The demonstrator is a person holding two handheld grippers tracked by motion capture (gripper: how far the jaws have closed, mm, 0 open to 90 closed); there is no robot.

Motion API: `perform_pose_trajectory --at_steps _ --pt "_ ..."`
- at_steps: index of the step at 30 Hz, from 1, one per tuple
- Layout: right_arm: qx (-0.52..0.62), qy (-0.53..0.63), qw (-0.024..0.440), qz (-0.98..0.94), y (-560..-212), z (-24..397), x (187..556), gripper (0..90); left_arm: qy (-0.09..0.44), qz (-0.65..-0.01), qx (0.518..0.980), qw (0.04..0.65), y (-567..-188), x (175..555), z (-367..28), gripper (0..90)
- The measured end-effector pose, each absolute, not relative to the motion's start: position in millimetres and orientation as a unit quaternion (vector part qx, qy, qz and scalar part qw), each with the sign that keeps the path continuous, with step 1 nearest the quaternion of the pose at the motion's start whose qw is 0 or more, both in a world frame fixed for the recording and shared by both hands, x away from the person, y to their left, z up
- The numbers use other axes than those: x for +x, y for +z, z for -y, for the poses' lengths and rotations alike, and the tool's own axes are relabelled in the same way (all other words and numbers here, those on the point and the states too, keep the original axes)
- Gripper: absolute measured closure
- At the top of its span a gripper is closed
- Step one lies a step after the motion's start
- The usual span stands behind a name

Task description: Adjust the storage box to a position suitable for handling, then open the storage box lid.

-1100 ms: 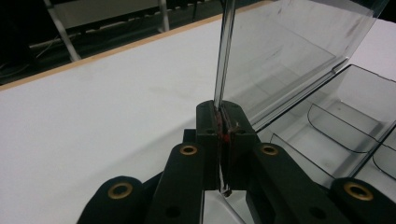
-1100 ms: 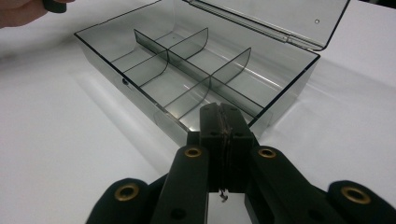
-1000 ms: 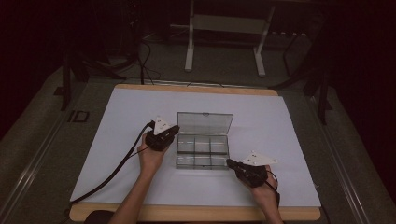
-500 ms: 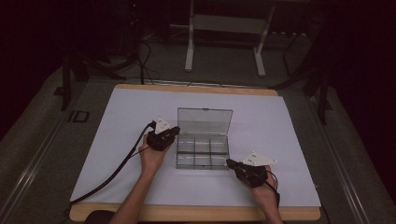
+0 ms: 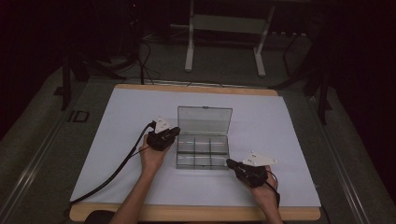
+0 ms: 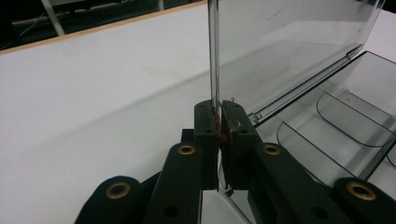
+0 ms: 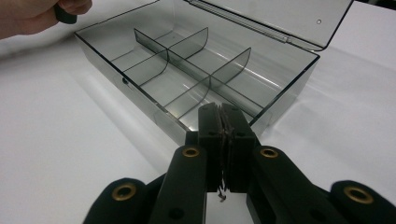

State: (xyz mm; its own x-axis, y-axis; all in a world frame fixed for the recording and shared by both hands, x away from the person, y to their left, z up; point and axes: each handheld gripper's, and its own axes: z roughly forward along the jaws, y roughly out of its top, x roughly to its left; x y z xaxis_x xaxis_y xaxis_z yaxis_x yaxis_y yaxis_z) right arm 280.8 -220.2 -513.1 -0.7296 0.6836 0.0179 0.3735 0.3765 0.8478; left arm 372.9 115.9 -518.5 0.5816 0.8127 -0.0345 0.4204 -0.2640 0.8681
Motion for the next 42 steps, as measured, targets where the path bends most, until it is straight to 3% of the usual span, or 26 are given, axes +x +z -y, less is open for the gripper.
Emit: perform_pose_trajectory --at_steps 16,42 --pt "0.326 0.455 0.169 -0.812 -513.2 220.5 281.0 87.1 0.209 -0.414 0.769 0.440 -529.7 370.6 -120.4 86.2" --pt "0.325 0.457 0.170 -0.810 -513.8 221.2 280.4 86.3 0.220 -0.426 0.741 0.471 -526.3 345.9 -151.9 82.0"
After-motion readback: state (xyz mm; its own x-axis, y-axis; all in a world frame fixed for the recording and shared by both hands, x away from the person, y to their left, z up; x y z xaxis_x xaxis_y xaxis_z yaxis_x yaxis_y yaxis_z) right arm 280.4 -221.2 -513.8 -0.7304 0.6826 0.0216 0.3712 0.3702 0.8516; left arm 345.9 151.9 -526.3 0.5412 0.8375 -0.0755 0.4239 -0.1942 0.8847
